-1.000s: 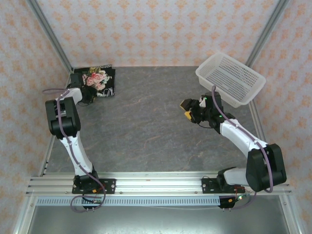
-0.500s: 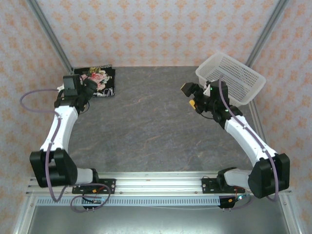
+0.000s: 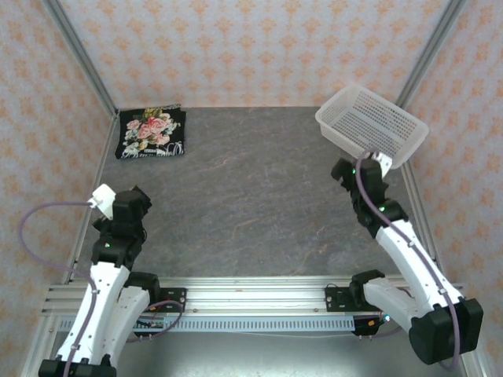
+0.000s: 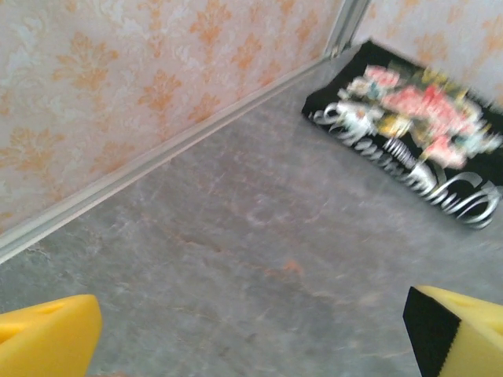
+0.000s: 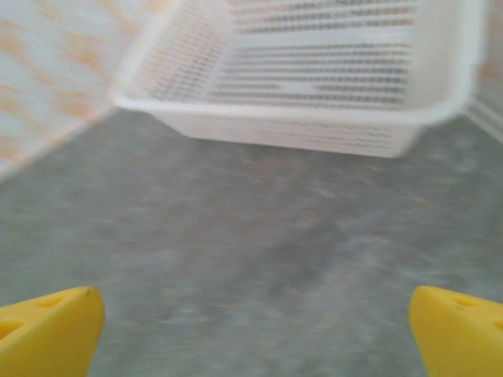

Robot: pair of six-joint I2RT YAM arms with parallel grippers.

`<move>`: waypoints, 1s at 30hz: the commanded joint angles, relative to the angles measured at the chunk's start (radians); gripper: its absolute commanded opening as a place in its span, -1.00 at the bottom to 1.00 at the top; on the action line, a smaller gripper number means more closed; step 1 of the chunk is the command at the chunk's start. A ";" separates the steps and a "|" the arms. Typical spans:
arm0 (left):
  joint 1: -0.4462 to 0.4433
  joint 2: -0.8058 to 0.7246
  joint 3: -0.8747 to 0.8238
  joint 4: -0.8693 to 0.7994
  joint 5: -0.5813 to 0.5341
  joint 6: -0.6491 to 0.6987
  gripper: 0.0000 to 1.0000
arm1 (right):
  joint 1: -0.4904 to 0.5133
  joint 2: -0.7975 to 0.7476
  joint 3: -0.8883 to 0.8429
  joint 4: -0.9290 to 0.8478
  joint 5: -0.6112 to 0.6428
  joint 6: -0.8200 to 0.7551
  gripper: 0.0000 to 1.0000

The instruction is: Fold and stack the t-shirts

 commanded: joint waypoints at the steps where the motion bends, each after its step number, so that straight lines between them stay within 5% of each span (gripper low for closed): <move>1: -0.009 0.019 -0.130 0.319 0.048 0.270 1.00 | -0.005 0.028 -0.109 0.219 0.213 -0.229 0.99; 9: 0.005 0.355 -0.193 0.679 0.086 0.336 1.00 | -0.099 0.252 -0.247 0.608 0.066 -0.359 0.99; 16: 0.138 0.660 -0.113 0.993 0.285 0.362 1.00 | -0.218 0.461 -0.204 0.839 -0.098 -0.343 0.99; 18: 0.158 0.728 -0.042 0.946 0.372 0.380 1.00 | -0.237 0.519 -0.190 0.891 -0.132 -0.320 0.99; 24: 0.135 0.669 -0.172 1.145 0.447 0.329 1.00 | -0.239 0.560 -0.266 1.058 -0.198 -0.339 0.99; 27: 0.066 0.615 -0.213 1.154 0.353 0.359 1.00 | -0.239 0.583 -0.339 1.204 -0.188 -0.336 0.99; 30: 0.021 0.641 -0.185 1.139 0.309 0.396 1.00 | -0.239 0.584 -0.320 1.172 -0.189 -0.339 0.98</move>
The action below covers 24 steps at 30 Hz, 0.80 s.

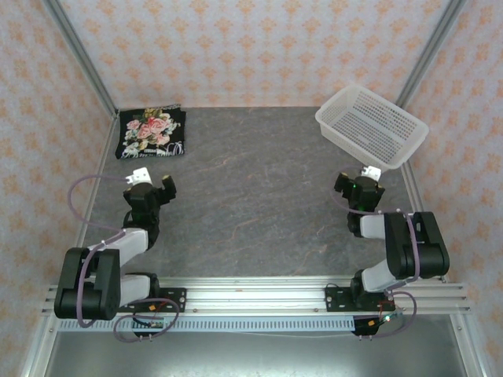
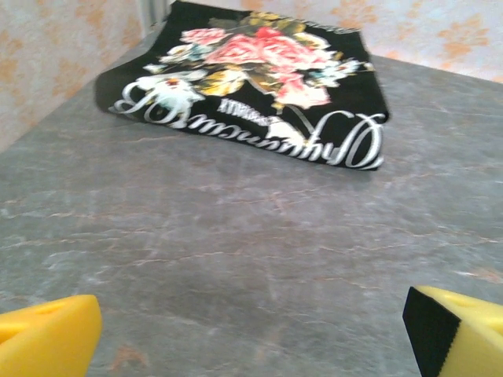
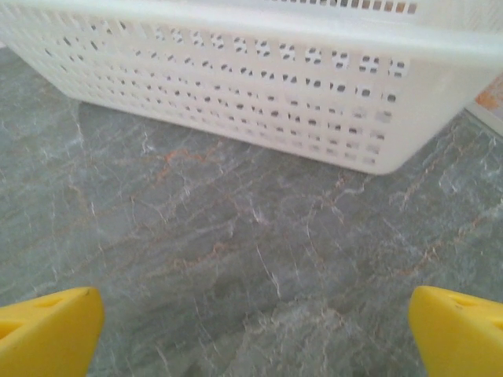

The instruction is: Fold and stack the t-shirts

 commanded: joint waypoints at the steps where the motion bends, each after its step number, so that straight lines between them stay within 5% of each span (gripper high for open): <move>1: -0.049 0.020 0.032 0.051 -0.081 0.057 1.00 | -0.005 0.010 0.010 0.089 -0.014 -0.006 0.98; 5: -0.044 0.057 0.076 0.017 -0.094 0.058 1.00 | -0.005 0.014 0.015 0.081 -0.009 -0.007 0.99; 9: 0.054 0.157 0.107 0.068 -0.024 -0.004 1.00 | -0.003 0.015 0.019 0.074 0.001 -0.007 0.99; 17: -0.089 0.265 0.039 0.304 -0.064 0.168 1.00 | 0.027 0.020 0.037 0.050 0.064 -0.019 0.99; 19: -0.106 0.265 0.128 0.123 -0.064 0.174 0.99 | 0.027 0.021 0.037 0.049 0.065 -0.018 0.98; 24: -0.062 0.273 0.129 0.139 -0.039 0.133 1.00 | 0.031 0.021 0.043 0.043 0.067 -0.021 0.99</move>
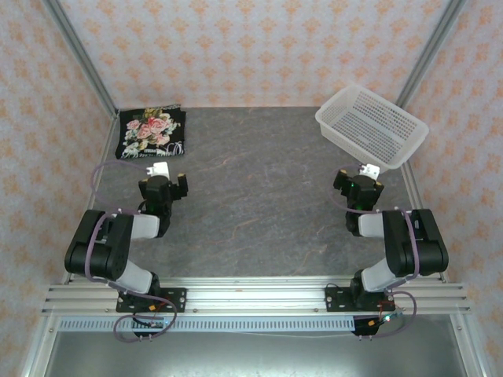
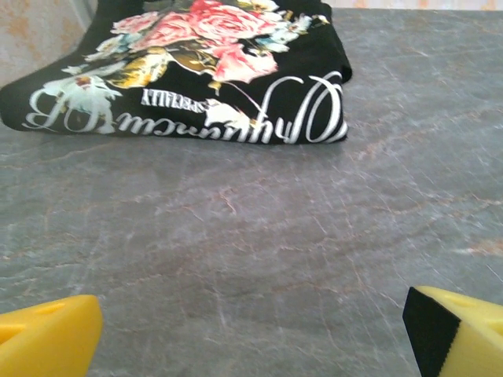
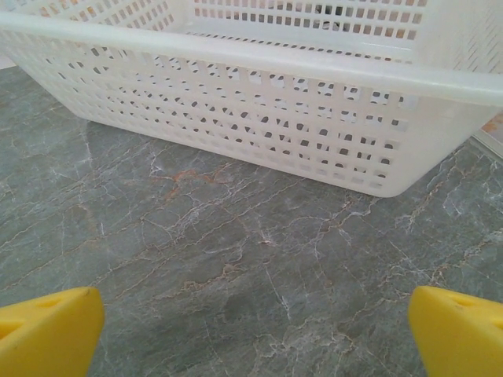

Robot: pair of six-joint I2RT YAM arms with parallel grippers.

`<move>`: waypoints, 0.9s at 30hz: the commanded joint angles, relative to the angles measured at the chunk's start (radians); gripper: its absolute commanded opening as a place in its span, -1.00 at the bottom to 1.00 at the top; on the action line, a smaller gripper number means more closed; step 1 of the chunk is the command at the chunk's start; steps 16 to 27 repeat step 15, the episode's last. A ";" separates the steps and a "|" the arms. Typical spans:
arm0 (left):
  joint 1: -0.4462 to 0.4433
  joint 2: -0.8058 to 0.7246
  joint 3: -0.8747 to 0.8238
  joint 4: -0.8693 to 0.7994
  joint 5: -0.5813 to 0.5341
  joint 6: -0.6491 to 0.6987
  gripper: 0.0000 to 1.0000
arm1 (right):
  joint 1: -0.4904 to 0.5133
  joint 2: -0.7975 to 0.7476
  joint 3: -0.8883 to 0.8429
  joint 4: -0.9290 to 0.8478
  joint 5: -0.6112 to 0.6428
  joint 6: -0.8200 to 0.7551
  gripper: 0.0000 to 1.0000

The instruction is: Fold and stack the t-shirts

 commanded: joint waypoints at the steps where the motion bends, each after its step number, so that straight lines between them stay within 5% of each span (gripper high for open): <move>1: 0.015 -0.009 0.025 0.012 -0.002 0.013 1.00 | 0.007 0.007 0.025 0.005 0.030 -0.010 0.98; 27: 0.006 -0.011 0.030 0.000 -0.019 0.020 1.00 | 0.010 0.007 0.027 0.005 0.033 -0.014 0.98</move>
